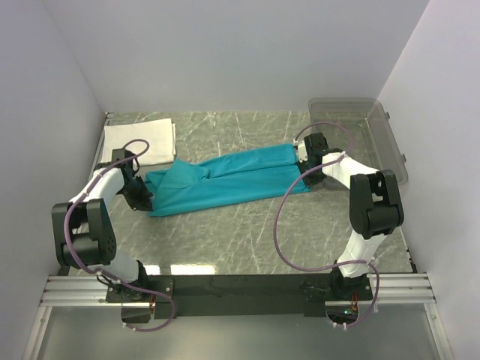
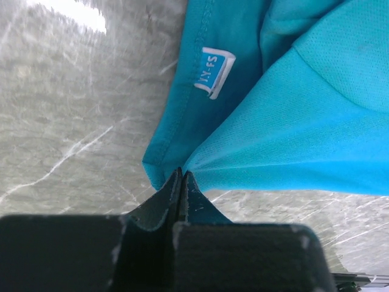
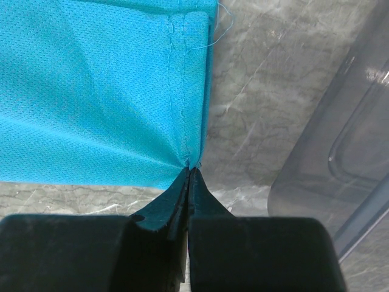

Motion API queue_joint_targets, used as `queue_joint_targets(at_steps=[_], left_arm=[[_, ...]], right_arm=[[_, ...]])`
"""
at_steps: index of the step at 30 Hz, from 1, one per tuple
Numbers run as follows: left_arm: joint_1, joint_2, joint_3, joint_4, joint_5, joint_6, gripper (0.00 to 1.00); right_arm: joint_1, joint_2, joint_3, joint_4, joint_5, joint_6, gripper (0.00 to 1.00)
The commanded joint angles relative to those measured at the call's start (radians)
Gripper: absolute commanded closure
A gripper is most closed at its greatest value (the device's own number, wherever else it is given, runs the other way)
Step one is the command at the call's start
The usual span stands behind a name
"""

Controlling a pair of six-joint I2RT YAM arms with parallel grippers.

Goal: Fold and stack the t-shirts
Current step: Fold the tshirt

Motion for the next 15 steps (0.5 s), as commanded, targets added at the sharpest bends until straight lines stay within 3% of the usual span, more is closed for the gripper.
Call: queue_joint_targets(at_steps=[1,8,15], left_arm=[[0.007,-0.07,-0.039,-0.005,0.024,-0.033,0.99],[0.007,-0.234,-0.107,0.039,0.154,-0.082,0.99],[0.007,-0.173,-0.202,-0.004,0.182,-0.089,0.99]], right_arm=[[-0.008,-0.037,-0.017,0.021,0.017,-0.021,1.0],[-0.007,-0.031,-0.04,0.019,-0.007,-0.024,1.0],[-0.008,-0.031,-0.042,0.027,0.013,-0.028,1.0]])
